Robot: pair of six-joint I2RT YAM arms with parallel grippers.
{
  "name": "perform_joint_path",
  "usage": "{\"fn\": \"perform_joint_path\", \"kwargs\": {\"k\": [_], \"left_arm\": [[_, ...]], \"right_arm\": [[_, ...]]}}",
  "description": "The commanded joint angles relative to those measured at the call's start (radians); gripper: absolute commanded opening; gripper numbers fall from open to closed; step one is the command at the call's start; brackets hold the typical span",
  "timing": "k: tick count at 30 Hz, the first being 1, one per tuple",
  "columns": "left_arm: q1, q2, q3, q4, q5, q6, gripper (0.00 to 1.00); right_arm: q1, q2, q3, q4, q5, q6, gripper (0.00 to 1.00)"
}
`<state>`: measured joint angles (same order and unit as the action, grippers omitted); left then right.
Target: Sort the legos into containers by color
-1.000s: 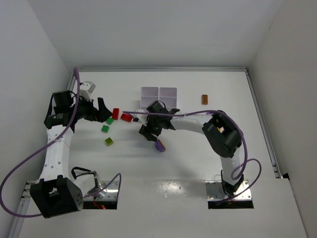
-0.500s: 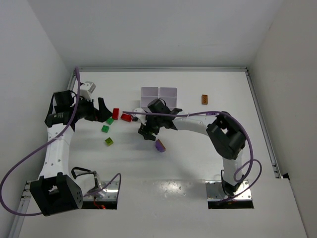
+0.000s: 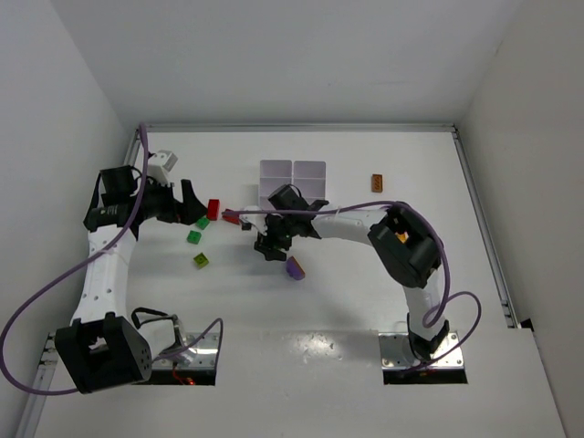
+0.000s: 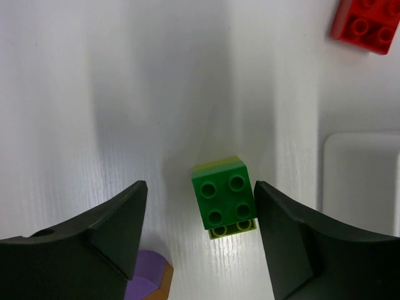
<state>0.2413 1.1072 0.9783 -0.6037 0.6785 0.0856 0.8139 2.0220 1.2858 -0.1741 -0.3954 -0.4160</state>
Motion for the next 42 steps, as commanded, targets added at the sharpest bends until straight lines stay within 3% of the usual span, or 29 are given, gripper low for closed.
{"fn": "perform_joint_path", "kwargs": {"k": [1,3,7,8,11,15,20,21,24,25,26,28,32,42], "left_arm": [[0.009,0.000,-0.009,0.019,0.030,-0.009,1.00],[0.009,0.000,-0.009,0.019,0.030,-0.009,1.00],[0.009,0.000,-0.009,0.019,0.030,-0.009,1.00],[0.009,0.000,-0.018,0.019,0.030,-0.009,1.00],[0.009,0.000,-0.018,0.019,0.030,-0.009,1.00],[0.009,-0.021,-0.044,0.030,0.044,-0.009,0.98],[0.009,-0.127,-0.113,0.065,0.138,0.009,0.97],[0.009,-0.171,-0.142,0.102,0.162,-0.013,0.97],[0.009,-0.210,-0.171,0.162,0.262,-0.052,0.97],[0.009,-0.210,-0.171,0.180,0.327,-0.066,0.97],[0.009,-0.210,-0.188,0.197,0.363,-0.078,0.97],[0.009,-0.210,-0.199,0.248,0.464,-0.096,0.97],[0.009,-0.162,-0.199,0.283,0.585,-0.122,0.94],[0.009,0.009,-0.107,0.283,0.702,-0.076,0.84]], "right_arm": [[-0.012,0.003,0.046,0.005,-0.030,-0.038,0.67],[-0.012,0.012,0.055,0.005,-0.030,-0.038,0.64],[-0.012,0.012,0.055,0.005,-0.030,-0.038,0.42],[-0.012,0.012,0.055,0.005,-0.030,-0.038,0.30],[-0.021,-0.002,0.055,0.015,-0.048,-0.038,0.14],[-0.021,-0.057,0.095,-0.044,-0.103,0.014,0.03],[-0.109,-0.106,0.223,-0.071,-0.328,0.290,0.00],[-0.128,-0.106,0.253,-0.027,-0.412,0.468,0.00],[-0.196,-0.092,0.262,0.297,-0.550,0.818,0.00],[-0.206,-0.062,0.262,0.402,-0.575,1.061,0.00],[-0.216,-0.048,0.262,0.606,-0.591,1.174,0.00],[-0.216,-0.016,0.279,0.749,-0.609,1.393,0.00],[-0.206,0.040,0.369,0.759,-0.648,1.434,0.00],[-0.179,0.040,0.334,0.841,-0.717,1.474,0.00]]}}
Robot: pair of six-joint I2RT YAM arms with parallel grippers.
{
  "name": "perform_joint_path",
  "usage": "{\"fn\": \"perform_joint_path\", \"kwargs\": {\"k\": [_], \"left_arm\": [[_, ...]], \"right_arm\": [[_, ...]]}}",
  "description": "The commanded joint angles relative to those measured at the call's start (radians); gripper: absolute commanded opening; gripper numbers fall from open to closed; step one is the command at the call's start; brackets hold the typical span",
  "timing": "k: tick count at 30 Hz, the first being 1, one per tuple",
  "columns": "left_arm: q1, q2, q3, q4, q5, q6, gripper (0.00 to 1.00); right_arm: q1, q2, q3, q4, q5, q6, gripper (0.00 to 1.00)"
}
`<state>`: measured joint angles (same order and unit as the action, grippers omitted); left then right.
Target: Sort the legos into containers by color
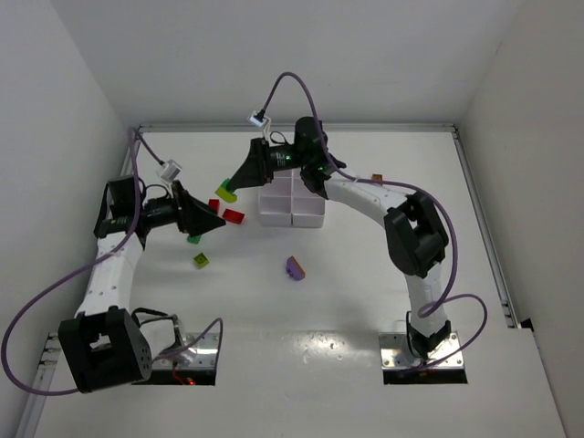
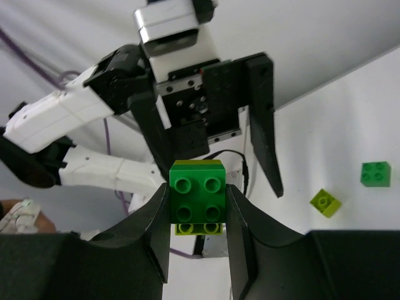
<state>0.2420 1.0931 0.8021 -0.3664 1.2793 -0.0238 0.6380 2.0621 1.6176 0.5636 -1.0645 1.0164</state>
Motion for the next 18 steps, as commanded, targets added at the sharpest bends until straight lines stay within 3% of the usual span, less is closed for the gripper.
{"fn": "perform_joint_path", "kwargs": {"k": [1,6,18], "left_arm": [[0.008,0.036,0.078,0.046,0.110,0.033,0.84],[0.008,0.070,0.114,0.046,0.182,0.033,0.83],[-0.001,0.070,0.163,0.046,0.190,0.005,0.82]], "right_arm": [[-0.003,0.000,0.002,0.104,-0.048,0.042,0.00],[-0.003,0.000,-0.010,0.113,-0.068,0.042,0.00],[0.025,0.009,-0.021,0.133,-0.097,0.042,0.00]]}}
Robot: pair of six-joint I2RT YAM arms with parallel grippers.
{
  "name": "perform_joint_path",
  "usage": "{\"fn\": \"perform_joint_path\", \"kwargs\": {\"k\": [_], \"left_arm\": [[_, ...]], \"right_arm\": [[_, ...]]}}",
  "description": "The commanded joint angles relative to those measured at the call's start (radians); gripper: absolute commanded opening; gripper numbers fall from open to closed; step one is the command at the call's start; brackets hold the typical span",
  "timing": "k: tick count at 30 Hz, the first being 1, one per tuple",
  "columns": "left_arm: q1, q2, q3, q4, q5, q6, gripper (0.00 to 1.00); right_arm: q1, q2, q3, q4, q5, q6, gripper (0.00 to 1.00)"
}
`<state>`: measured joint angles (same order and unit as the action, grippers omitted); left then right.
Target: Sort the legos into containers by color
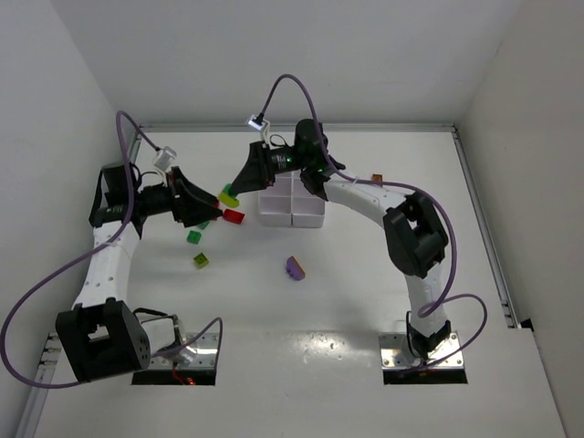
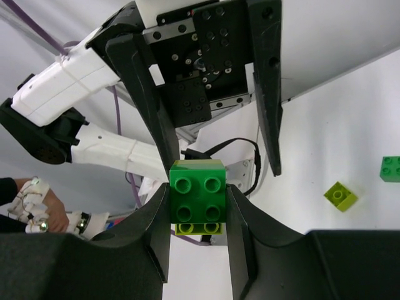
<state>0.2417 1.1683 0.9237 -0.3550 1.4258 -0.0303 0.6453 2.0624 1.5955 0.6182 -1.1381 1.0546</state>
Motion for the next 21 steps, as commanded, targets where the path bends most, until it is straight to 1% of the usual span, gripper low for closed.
{"fn": "perform_joint_path", "kwargs": {"k": [1,9,12,13,21], "left_arm": [[-0.001,-0.006,0.041,0.034,0.044,0.012,0.82],[-0.022,0.005,0.060,0.034,0.035,0.003,0.82],[-0.022,0.005,0.060,0.034,0.035,0.003,0.79],[-0.022,0.005,0.060,0.034,0.045,0.003,0.78],[-0.032,0.005,0.060,0.034,0.136,-0.006,0.78]], "right_arm": [[0.028,0.008,0.001,0.078,-0.032,-0.005,0.00],[0.048,0.027,0.012,0.055,-0.041,-0.039,0.00],[0.048,0.036,0.012,0.044,-0.041,-0.039,0.00],[0.048,0.036,0.012,0.044,-0.041,-0.039,0.00],[0.047,0.045,0.012,0.044,-0.041,-0.048,0.00]]}}
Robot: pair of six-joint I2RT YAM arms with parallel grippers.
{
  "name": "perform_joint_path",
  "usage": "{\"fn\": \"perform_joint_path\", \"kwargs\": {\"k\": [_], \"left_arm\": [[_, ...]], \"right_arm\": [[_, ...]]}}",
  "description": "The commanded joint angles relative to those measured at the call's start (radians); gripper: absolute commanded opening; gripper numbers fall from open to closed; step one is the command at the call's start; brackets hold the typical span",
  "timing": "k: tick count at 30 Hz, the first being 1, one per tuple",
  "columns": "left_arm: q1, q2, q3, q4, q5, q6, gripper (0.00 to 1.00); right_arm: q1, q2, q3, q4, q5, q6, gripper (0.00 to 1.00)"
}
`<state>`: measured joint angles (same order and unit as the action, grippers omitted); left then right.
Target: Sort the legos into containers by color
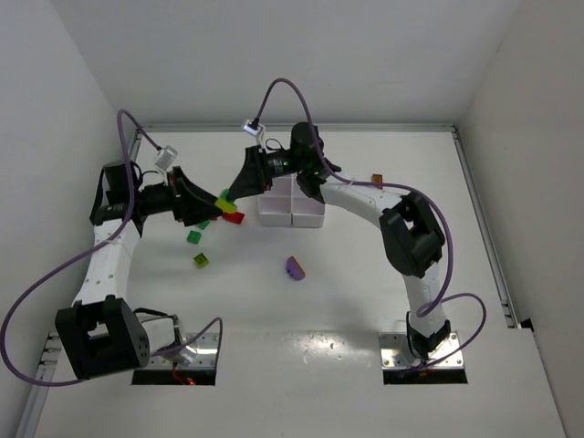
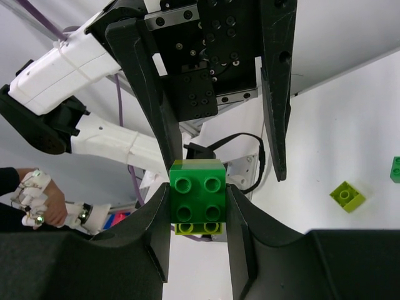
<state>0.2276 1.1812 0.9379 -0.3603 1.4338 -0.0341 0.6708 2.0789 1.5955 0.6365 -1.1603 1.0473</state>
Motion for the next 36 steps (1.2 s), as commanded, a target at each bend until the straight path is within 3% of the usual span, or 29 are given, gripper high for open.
{"fn": "perform_joint_path", "kwargs": {"k": [1,24,27,31,36], "left_arm": [[-0.027,-0.008,0.045,0.040,0.138,-0.003,0.78],[-0.100,-0.026,-0.002,0.021,0.185,0.008,0.87],[-0.100,-0.026,-0.002,0.021,0.165,0.008,0.81],[-0.100,-0.002,-0.002,0.021,0.165,0.008,0.65],[-0.100,-0.002,-0.002,0.021,0.156,0.008,0.59]], "right_arm": [[0.021,0.029,0.012,0.026,-0.019,-0.041,0.00],[0.003,0.029,0.012,0.026,-0.019,-0.041,0.00],[0.003,0.020,0.003,0.026,-0.019,-0.041,0.00],[0.003,0.020,0.003,0.026,-0.019,-0.041,0.00],[0.003,0.020,0.012,0.026,-0.019,-0.041,0.00]]}}
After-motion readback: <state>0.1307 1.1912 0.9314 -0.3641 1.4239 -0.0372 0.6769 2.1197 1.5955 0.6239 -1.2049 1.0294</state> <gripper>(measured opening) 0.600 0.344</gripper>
